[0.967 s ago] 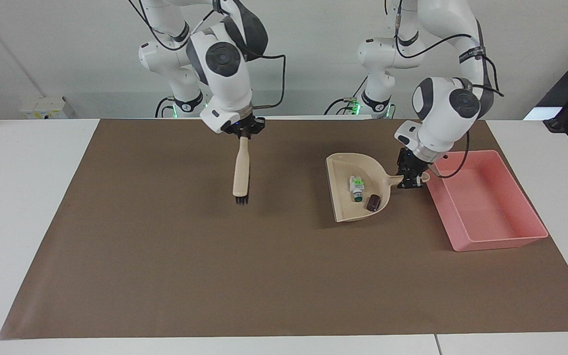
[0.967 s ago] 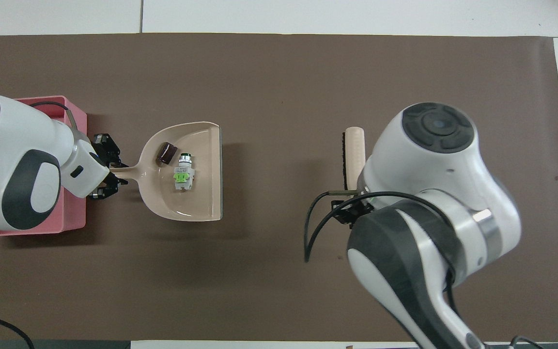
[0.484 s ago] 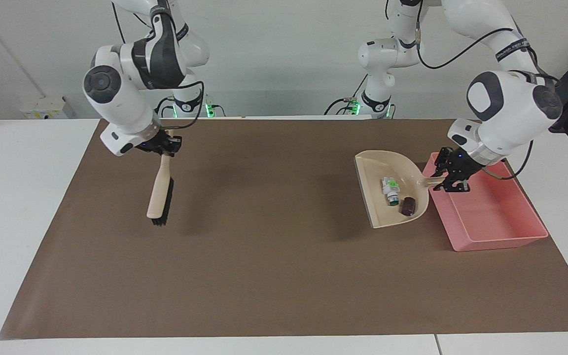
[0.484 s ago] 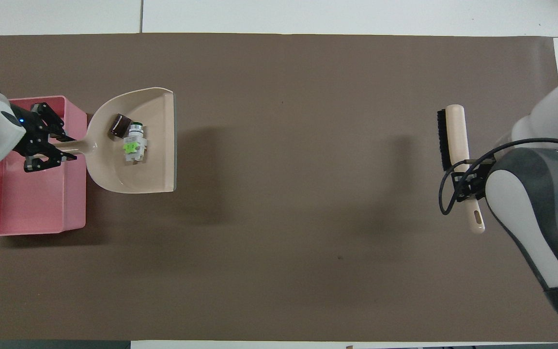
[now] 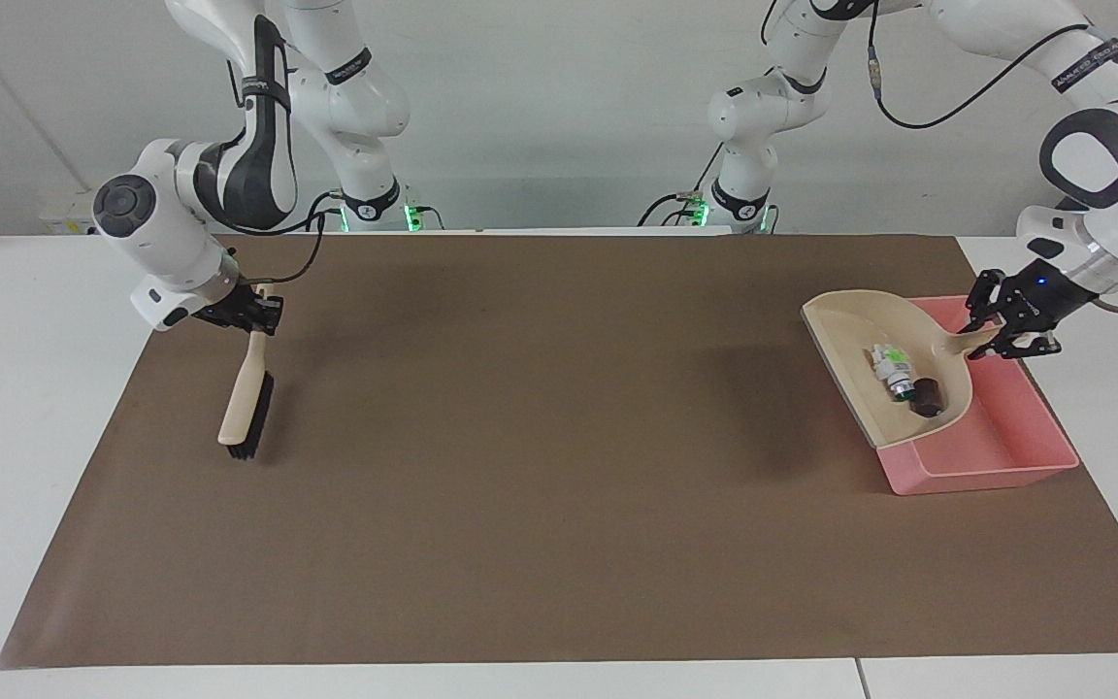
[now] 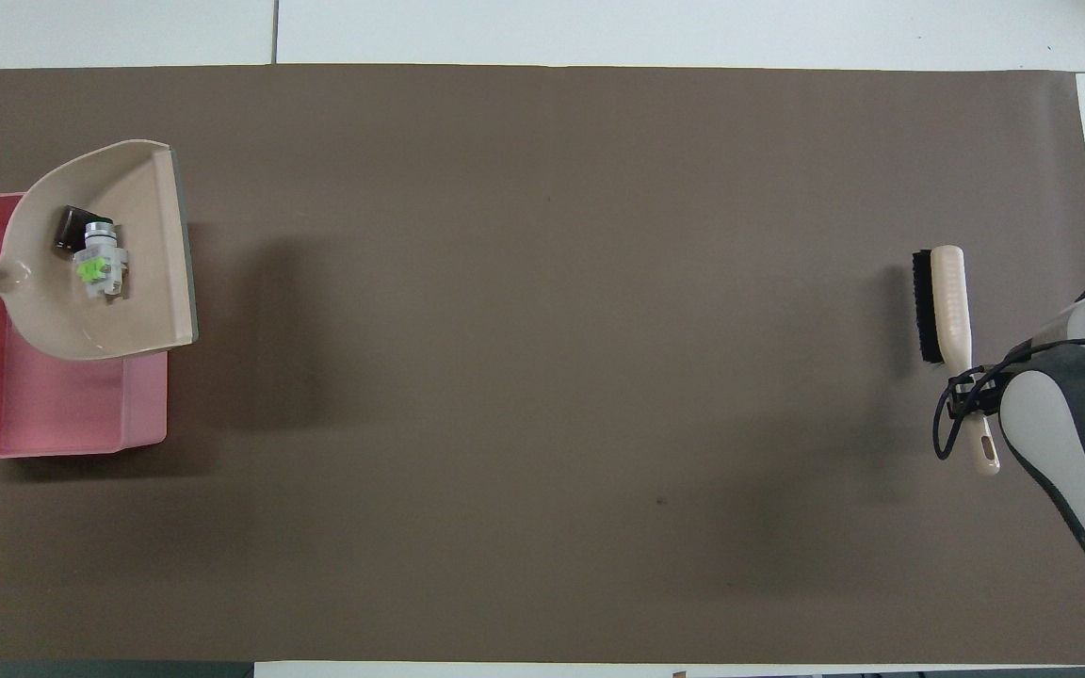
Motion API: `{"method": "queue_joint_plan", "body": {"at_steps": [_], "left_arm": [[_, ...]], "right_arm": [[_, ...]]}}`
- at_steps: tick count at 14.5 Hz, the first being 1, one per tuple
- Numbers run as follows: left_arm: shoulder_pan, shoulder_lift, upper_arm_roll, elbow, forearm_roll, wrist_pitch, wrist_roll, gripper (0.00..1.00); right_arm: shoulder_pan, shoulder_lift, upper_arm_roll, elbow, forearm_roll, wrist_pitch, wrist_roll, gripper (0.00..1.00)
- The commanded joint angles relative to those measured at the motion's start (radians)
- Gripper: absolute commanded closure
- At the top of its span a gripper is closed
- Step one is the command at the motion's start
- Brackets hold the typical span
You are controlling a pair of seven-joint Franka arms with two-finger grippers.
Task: Clean e-waste and dump in bin
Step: 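Tip the dustpan with the left gripper to dump the component into the bin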
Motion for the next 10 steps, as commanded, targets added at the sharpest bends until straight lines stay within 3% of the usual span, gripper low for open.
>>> {"method": "queue_joint_plan", "body": {"at_steps": [1,6,10], "left_arm": [[0.03,0.049,-0.005,0.089,0.064,0.001,0.009,1.0],[0.064,0.049,-0.005,0.048,0.261,0.197,0.021,1.0],[0.059,0.058,-0.005,0.046,0.489,0.304,0.016,1.0]], "right_arm": [[-0.032,-0.04,0.015,-0.073,-0.029,0.056,-0.049,1.0],[-0.049,-0.049,0.017,-0.117,-0.057,0.109,-0.088,0.99],[-0.052,-0.049,0.017,-0.119,-0.057,0.11,-0.083,0.95]]}}
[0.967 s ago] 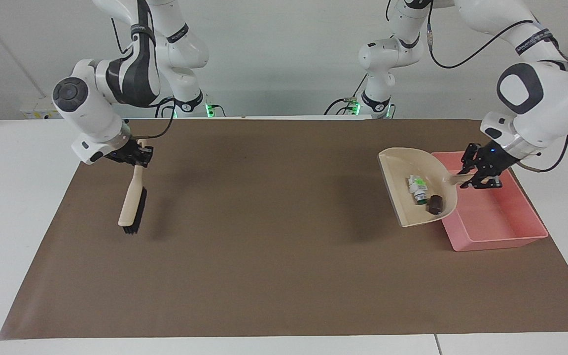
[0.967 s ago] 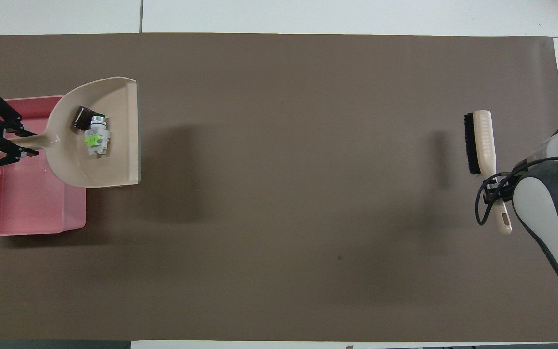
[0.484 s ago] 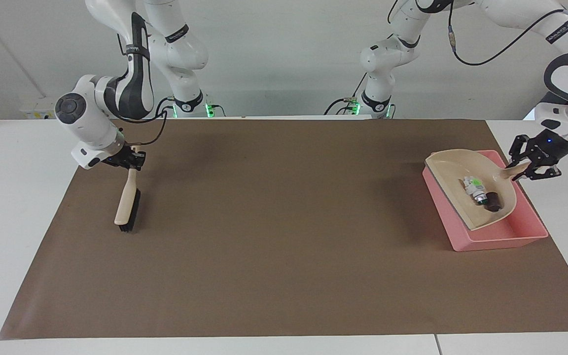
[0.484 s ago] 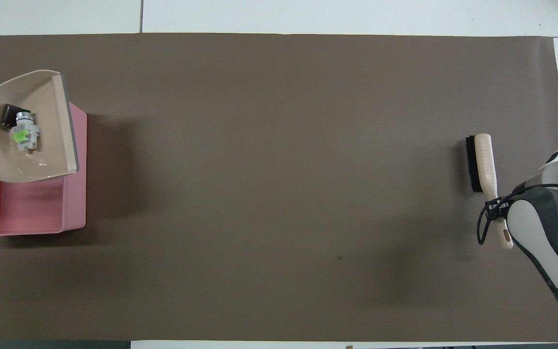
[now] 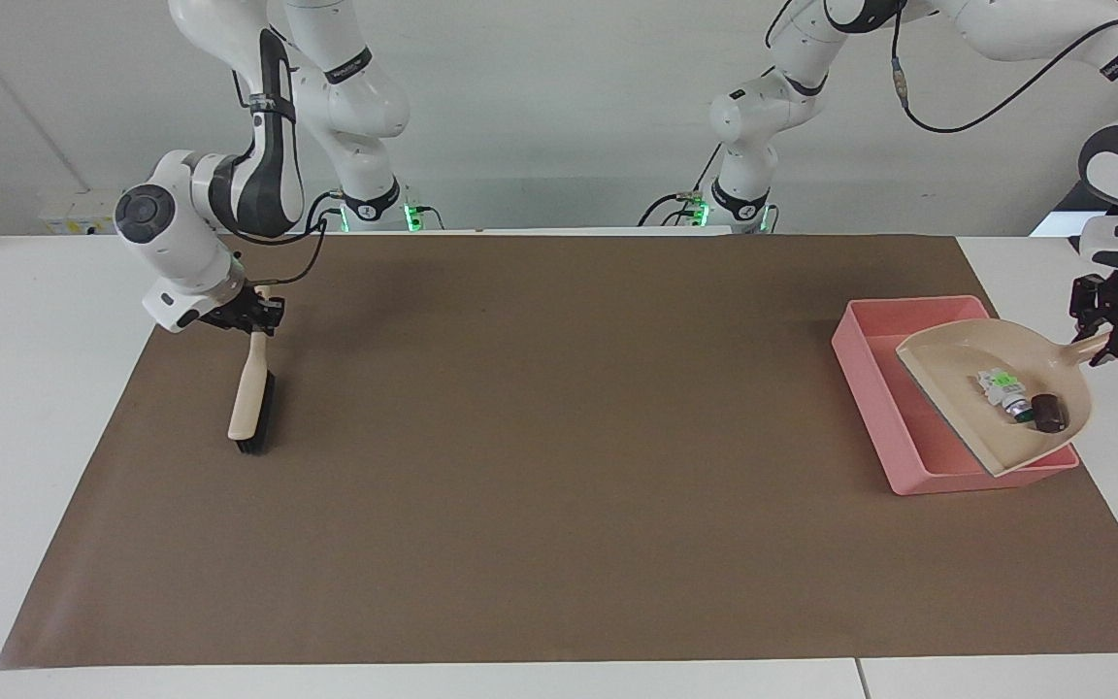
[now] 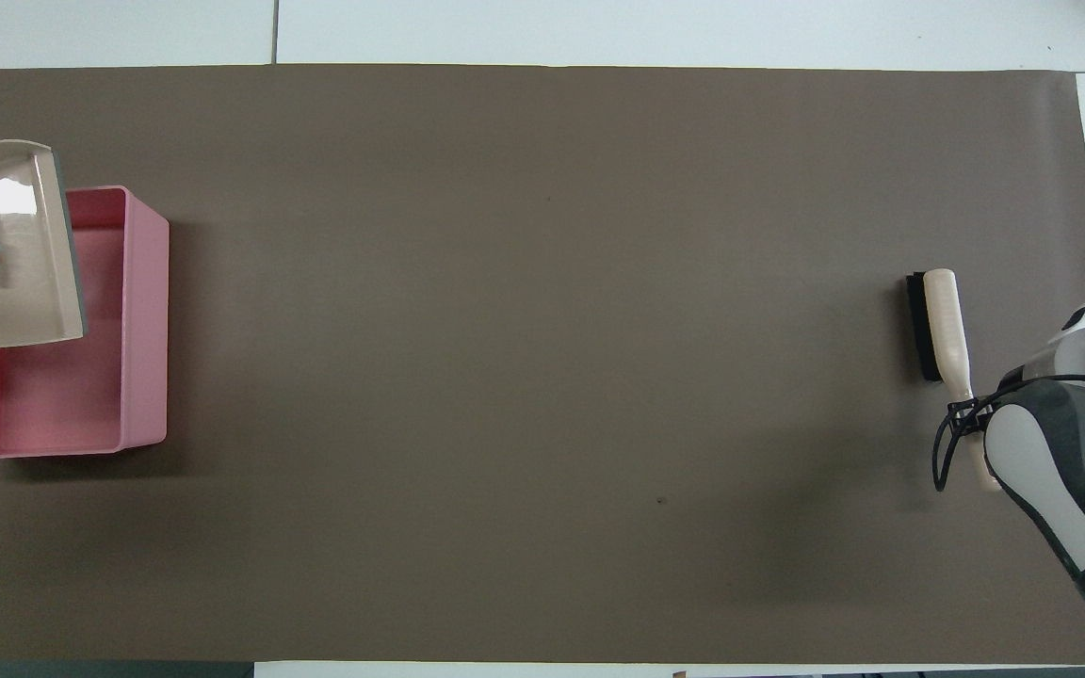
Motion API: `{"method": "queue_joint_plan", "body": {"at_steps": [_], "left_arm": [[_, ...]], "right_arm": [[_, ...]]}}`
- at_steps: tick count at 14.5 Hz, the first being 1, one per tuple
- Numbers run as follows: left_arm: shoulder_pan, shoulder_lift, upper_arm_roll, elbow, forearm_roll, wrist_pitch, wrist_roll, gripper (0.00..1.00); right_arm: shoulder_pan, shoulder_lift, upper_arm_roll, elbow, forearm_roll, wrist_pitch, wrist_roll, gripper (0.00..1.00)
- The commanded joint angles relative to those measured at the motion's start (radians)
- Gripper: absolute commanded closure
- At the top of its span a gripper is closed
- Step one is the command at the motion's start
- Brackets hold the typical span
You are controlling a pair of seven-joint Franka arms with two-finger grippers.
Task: Clean e-waste and dump in bin
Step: 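Tip the dustpan with the left gripper to dump the component into the bin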
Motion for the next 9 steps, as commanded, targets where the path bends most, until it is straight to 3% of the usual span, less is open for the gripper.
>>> {"method": "queue_joint_plan", "body": {"at_steps": [1,9], "left_arm": [[0.007,-0.001,-0.003,-0.013,0.119,0.066,0.009,1.0],[-0.007,-0.038,0.0,-0.074,0.517,0.088,-0.161,1.0]], "right_arm": [[-0.027,-0.032,0.015,-0.028,-0.014,0.018,-0.013,0.94],[-0.032,-0.04,0.015,-0.053,-0.014,0.041,0.016,0.89]]}}
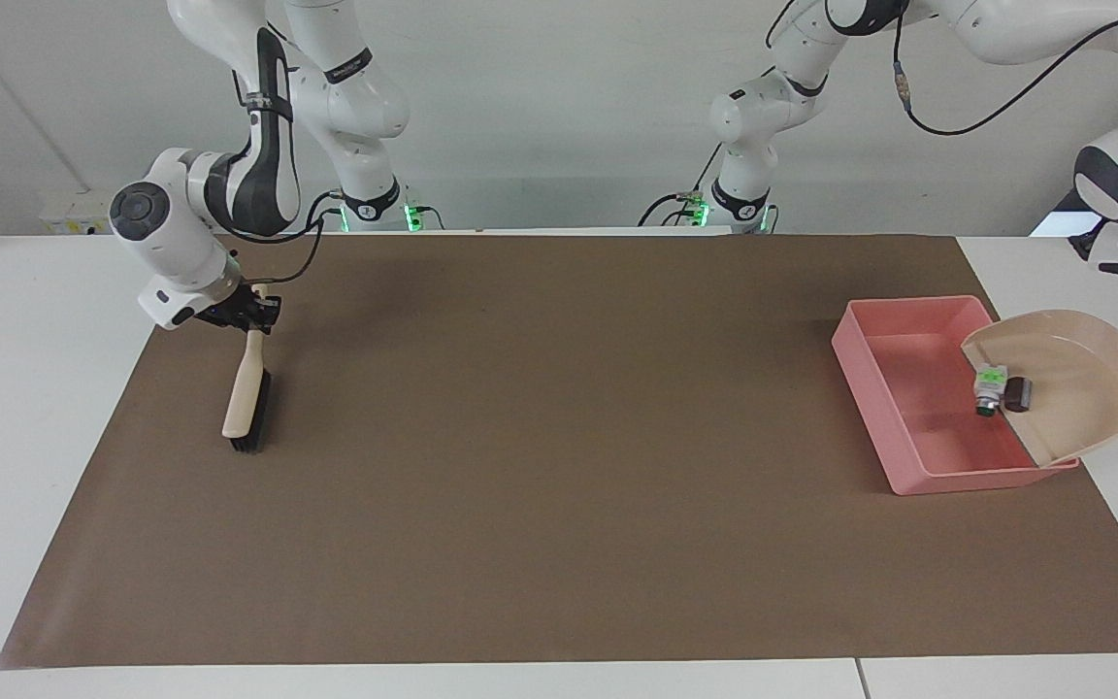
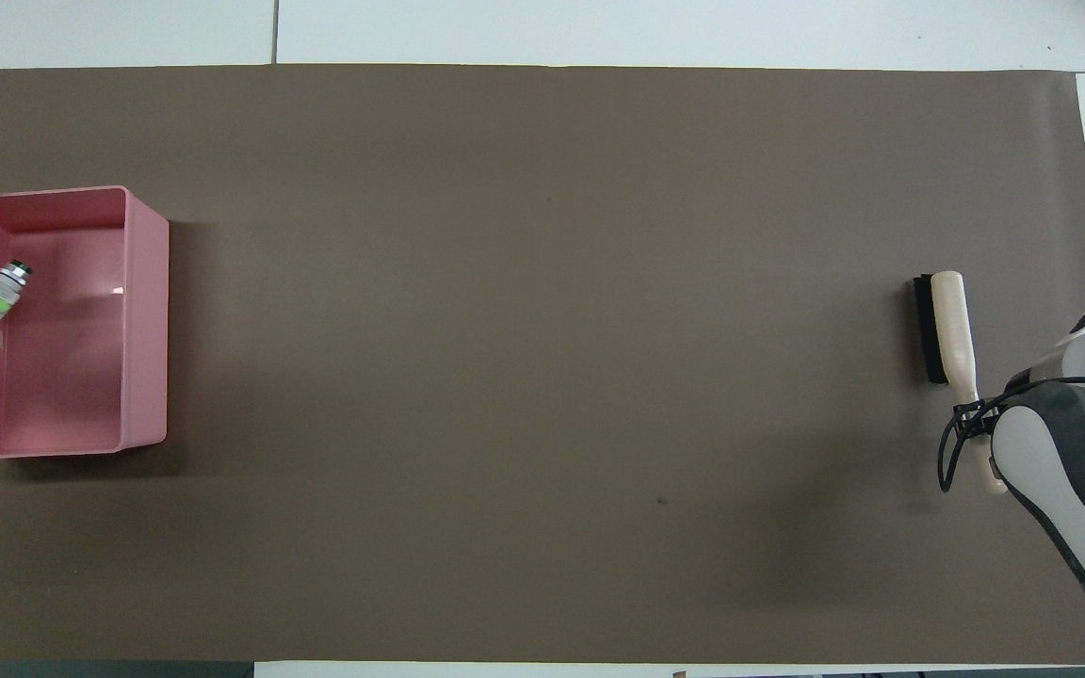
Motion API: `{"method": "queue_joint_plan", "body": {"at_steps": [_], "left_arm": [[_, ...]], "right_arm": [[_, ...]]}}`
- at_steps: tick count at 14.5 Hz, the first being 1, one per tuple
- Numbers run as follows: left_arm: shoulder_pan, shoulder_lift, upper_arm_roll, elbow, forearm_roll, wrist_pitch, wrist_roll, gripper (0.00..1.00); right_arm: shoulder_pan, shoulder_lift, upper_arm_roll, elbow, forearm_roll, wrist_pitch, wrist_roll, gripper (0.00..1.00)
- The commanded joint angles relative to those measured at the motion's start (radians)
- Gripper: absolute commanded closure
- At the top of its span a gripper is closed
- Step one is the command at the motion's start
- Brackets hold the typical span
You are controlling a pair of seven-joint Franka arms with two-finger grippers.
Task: Clean e-waste and dump in bin
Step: 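Tip the dustpan with the left gripper to dump the component into the bin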
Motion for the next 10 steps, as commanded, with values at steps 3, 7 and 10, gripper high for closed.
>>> {"method": "queue_joint_plan", "body": {"at_steps": [3,7,10], "left_arm": [[-0.035,-0.087,0.001,-0.098,0.208,0.013,-0.131,1.0],[-0.075,-0.138,-0.005,-0.095,0.228,-0.002,-0.124,1.0],[-0.146,-0.179,-0.01,-0.089,0.212,-0.063,-0.122,1.0]], "right_arm": [[-0.019,-0.042,0.015,-0.063,-0.014,0.06,0.006,0.85],[-0.018,-0.042,0.017,-0.063,-0.014,0.044,-0.014,0.42],[-0.01,-0.031,0.018,-0.022,-0.011,0.032,-0.045,0.0]]}}
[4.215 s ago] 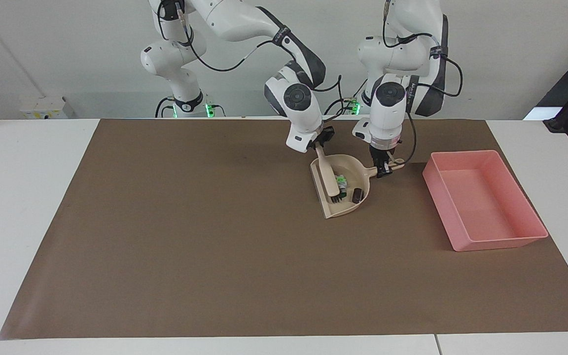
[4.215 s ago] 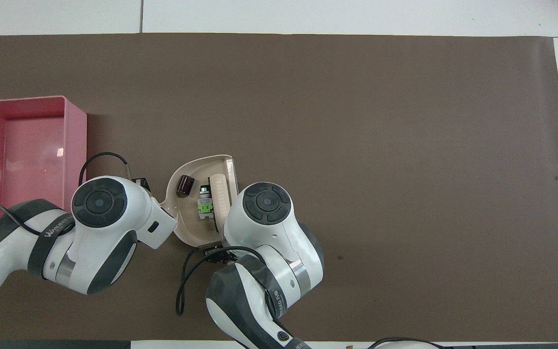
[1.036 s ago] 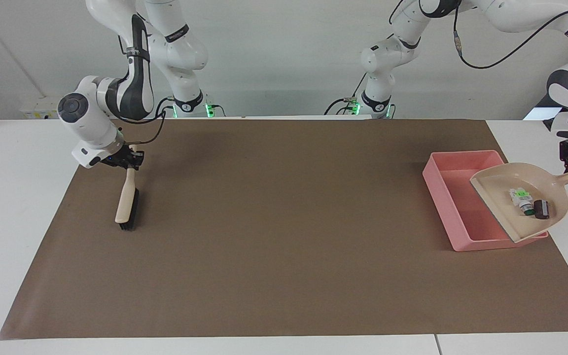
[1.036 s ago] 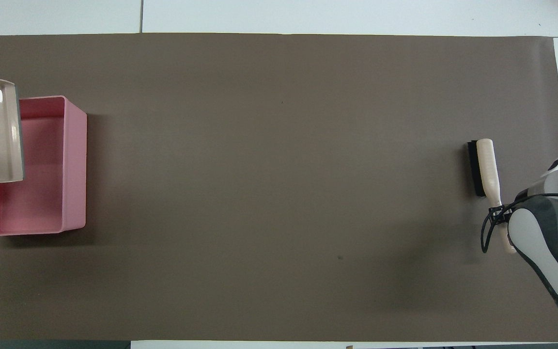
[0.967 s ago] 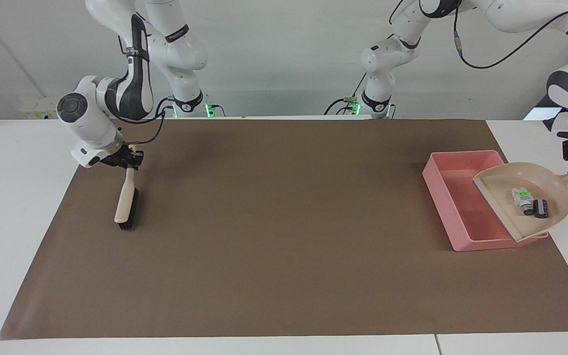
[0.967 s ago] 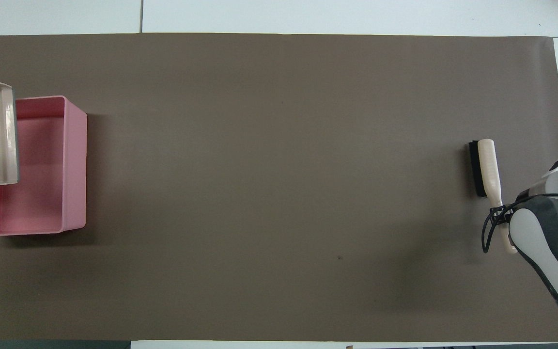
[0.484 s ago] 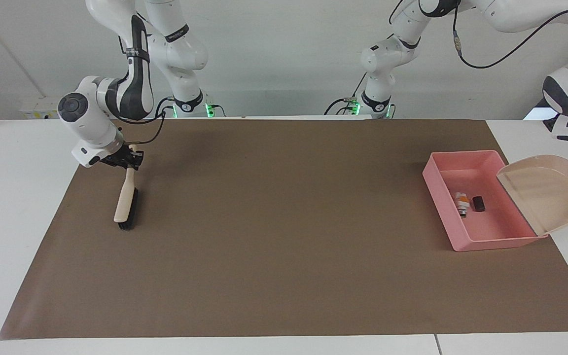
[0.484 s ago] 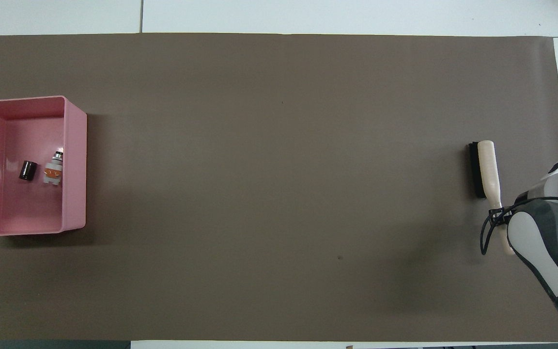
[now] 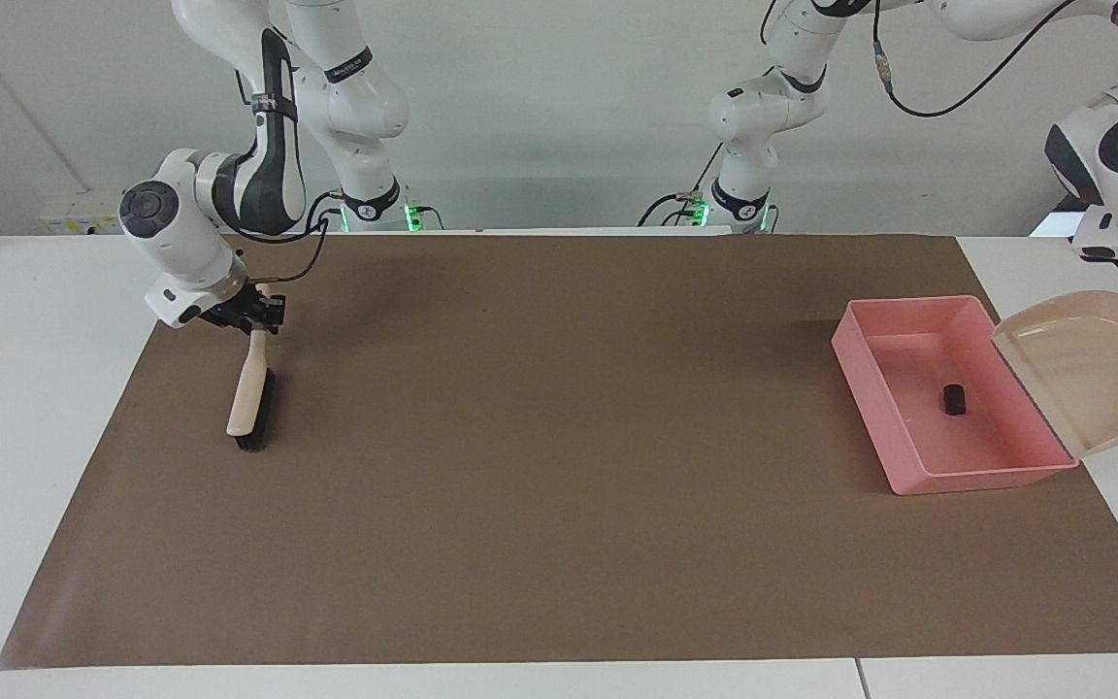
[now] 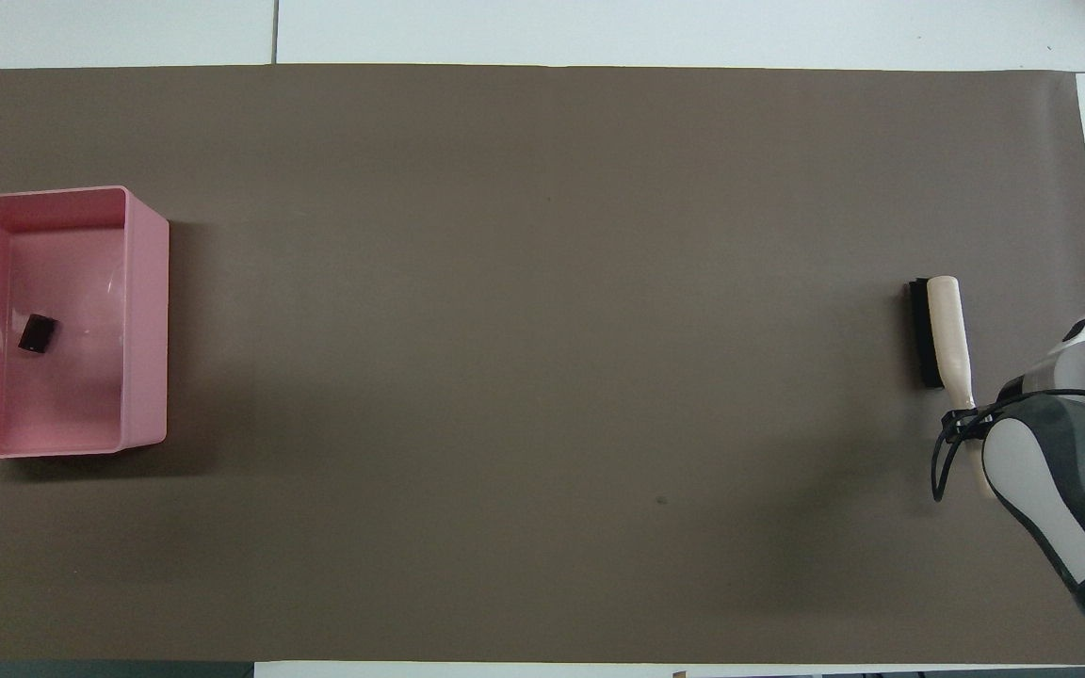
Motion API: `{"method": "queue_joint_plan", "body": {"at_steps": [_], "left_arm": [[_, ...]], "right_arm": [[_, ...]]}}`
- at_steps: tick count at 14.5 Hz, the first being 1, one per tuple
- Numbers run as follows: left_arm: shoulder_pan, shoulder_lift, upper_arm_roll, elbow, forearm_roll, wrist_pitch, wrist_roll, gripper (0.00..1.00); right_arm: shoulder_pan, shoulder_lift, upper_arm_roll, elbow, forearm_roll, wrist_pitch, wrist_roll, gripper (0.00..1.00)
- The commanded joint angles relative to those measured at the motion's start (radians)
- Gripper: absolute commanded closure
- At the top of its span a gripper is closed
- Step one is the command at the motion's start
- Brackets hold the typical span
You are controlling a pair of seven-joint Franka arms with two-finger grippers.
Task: Clean e-waste and dump in bin
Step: 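Tip the dustpan with the left gripper to dump the component into the bin, then lower the dustpan onto the table with the left gripper and release it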
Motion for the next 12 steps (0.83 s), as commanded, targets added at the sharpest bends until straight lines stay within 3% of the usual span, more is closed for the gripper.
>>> {"method": "queue_joint_plan", "body": {"at_steps": [1,5,8,10,12], "left_arm": [[-0.063,-0.06,-0.001,-0.032,-0.02,-0.065,-0.014,1.0],[-0.087,-0.089,-0.001,-0.092,-0.307,-0.102,0.018,1.0],[-0.143,-0.109,-0.001,-0.132,-0.493,-0.116,0.017,1.0],[-0.221,-0.144,-0.001,-0.205,-0.533,-0.098,0.003,1.0],[-0.284,-0.14,0.0,-0.25,-0.576,-0.075,-0.04,1.0]], "right_arm": [[-0.012,-0.007,0.014,0.037,0.004,-0.014,-0.026,0.0],[-0.005,0.041,0.015,0.209,0.004,-0.014,-0.026,0.0],[0.03,0.009,0.029,0.296,0.006,-0.02,0.055,0.0],[0.067,0.007,0.029,0.4,-0.003,-0.132,0.158,0.0],[0.087,0.012,0.031,0.551,0.006,-0.317,0.248,0.0]]}}
